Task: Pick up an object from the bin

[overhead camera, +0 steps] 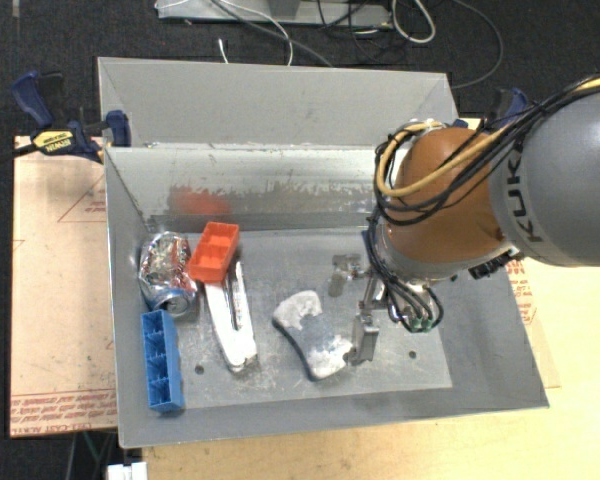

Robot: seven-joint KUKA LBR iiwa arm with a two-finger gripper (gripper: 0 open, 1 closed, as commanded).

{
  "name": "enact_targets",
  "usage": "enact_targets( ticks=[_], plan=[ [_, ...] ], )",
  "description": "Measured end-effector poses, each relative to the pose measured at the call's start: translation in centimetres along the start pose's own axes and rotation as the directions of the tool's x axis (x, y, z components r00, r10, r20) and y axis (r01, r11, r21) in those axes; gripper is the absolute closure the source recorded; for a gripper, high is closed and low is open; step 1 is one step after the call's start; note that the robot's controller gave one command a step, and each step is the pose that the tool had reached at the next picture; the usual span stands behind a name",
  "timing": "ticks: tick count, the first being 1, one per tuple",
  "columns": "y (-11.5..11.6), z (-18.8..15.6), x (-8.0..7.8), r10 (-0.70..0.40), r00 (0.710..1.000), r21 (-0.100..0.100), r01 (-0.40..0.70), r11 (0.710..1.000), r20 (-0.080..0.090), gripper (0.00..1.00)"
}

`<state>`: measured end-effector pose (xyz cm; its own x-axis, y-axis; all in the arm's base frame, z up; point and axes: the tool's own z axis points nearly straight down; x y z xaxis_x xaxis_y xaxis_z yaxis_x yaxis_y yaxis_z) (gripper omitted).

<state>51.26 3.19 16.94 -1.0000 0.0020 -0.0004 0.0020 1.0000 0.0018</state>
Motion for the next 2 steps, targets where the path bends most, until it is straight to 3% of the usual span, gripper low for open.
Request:
enact_targets(
  ticks=[1, 2],
  plan=[
    [0.0, 0.0, 0.0, 0.000, 1.000, 0.000, 0.000, 1.000, 0.000, 0.00],
    [1.4, 7.9, 1.1, 0.006, 1.000, -0.001, -0.006, 1.000, -0.007, 0.00]
  ],
)
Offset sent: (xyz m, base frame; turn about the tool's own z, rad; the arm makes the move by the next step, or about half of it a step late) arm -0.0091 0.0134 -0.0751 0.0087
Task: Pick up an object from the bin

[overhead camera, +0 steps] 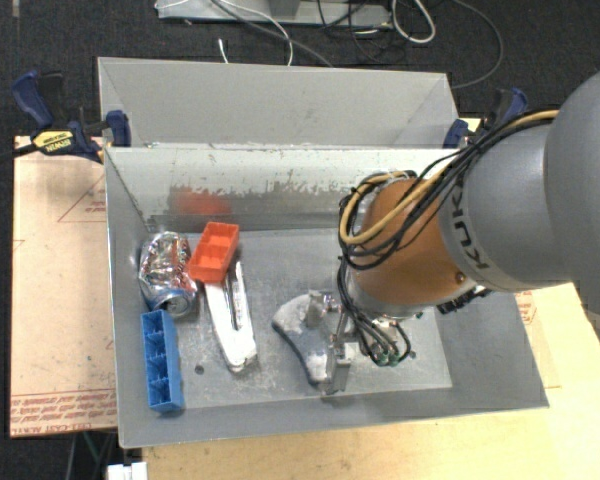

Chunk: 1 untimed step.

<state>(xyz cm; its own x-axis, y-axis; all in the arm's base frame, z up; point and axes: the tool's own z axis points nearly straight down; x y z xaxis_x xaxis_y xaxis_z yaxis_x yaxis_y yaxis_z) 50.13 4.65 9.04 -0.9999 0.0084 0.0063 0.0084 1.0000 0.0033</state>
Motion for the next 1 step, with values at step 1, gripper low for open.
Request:
enact_targets(
  ticks=[1],
  plan=[
    [-0.08, 0.72, 1.55, 0.056, 0.998, -0.003, -0.056, 0.998, 0.021, 0.00]
  ],
)
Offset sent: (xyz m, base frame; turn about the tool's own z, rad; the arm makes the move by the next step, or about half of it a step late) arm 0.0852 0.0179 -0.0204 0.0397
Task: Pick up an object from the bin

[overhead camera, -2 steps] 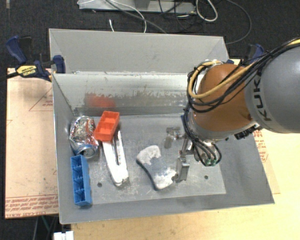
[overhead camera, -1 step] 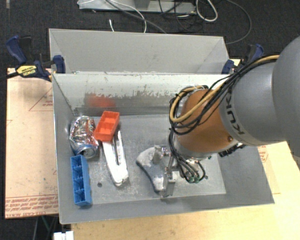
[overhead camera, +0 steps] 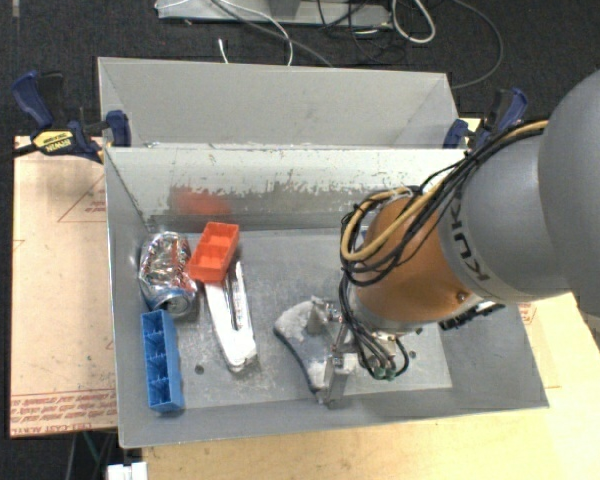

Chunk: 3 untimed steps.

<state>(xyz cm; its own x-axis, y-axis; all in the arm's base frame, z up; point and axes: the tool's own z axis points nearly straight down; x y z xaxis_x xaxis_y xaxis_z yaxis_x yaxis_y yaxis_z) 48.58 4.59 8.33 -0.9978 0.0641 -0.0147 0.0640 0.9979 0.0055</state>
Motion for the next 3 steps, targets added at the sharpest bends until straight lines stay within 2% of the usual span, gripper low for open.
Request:
enact_targets(
  ticks=[1, 3],
  plan=[
    [2.60, 1.09, -10.29, -0.017, 1.000, -0.002, 0.017, 1.000, 0.000, 1.00],
    [2.20, 0.82, -10.45, -0.043, 0.999, -0.004, 0.043, 0.999, -0.002, 1.00]
  ],
)
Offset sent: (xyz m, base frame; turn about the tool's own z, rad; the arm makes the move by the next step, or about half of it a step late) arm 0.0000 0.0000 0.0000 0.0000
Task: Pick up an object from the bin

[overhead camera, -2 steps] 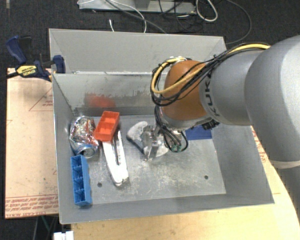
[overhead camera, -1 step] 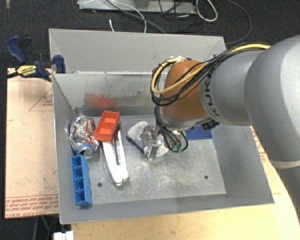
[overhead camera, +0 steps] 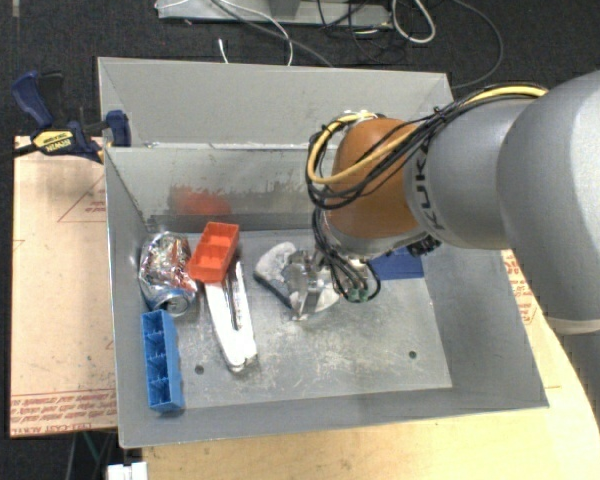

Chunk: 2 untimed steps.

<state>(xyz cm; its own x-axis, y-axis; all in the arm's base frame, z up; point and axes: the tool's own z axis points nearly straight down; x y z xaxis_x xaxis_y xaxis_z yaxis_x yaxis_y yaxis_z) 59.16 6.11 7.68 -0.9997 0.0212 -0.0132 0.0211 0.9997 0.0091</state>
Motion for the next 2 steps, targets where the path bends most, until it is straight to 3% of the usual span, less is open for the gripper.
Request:
enact_targets(
  ticks=[1, 2],
  plan=[
    [7.56, -5.63, 2.39, -0.281, 0.960, -0.001, 0.281, 0.960, 0.003, 1.00],
    [7.54, -5.67, 2.43, -0.281, 0.960, -0.001, 0.281, 0.960, 0.003, 1.00]
  ],
)
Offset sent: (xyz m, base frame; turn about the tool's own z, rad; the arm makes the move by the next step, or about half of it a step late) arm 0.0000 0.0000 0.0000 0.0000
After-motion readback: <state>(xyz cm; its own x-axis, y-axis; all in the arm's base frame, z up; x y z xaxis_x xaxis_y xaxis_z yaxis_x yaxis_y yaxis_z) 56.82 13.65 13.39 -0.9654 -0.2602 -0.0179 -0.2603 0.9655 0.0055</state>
